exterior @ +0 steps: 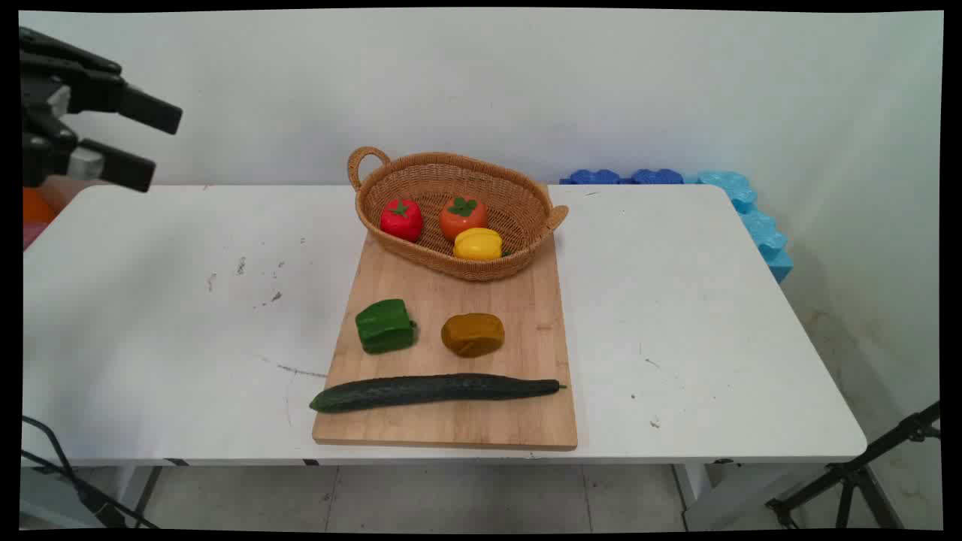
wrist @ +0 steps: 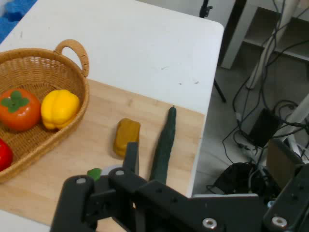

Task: Pick up the cucumber from the cutting board

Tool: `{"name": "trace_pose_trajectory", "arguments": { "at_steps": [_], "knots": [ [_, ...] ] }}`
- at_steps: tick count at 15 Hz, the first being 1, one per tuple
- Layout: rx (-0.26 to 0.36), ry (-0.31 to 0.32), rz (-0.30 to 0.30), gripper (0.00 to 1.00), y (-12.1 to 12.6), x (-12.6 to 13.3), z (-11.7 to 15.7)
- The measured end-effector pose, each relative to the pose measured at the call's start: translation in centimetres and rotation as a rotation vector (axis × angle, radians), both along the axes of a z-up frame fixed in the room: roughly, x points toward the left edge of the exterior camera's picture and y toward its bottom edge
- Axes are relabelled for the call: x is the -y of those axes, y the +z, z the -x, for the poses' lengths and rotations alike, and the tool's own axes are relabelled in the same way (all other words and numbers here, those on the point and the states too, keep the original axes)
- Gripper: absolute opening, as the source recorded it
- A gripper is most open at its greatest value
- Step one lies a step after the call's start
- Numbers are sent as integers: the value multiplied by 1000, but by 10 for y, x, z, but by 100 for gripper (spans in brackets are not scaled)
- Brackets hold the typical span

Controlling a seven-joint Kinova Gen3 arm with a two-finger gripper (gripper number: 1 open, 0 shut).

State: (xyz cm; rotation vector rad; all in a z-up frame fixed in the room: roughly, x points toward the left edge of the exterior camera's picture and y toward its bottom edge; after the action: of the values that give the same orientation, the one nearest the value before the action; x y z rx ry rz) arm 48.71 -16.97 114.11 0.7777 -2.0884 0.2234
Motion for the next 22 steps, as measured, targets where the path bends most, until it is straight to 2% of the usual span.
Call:
{"name": "trace_pose_trajectory", "arguments": {
  "at_steps": [5,10,14,22],
  "knots": [
    [28,21,-17,100,-5,28,6],
    [68,16,-73,100,-28,68,29],
    [125,-2,-135,100,-66,86,64],
    [267,-10,-255,100,-173,101,140]
  ]
}}
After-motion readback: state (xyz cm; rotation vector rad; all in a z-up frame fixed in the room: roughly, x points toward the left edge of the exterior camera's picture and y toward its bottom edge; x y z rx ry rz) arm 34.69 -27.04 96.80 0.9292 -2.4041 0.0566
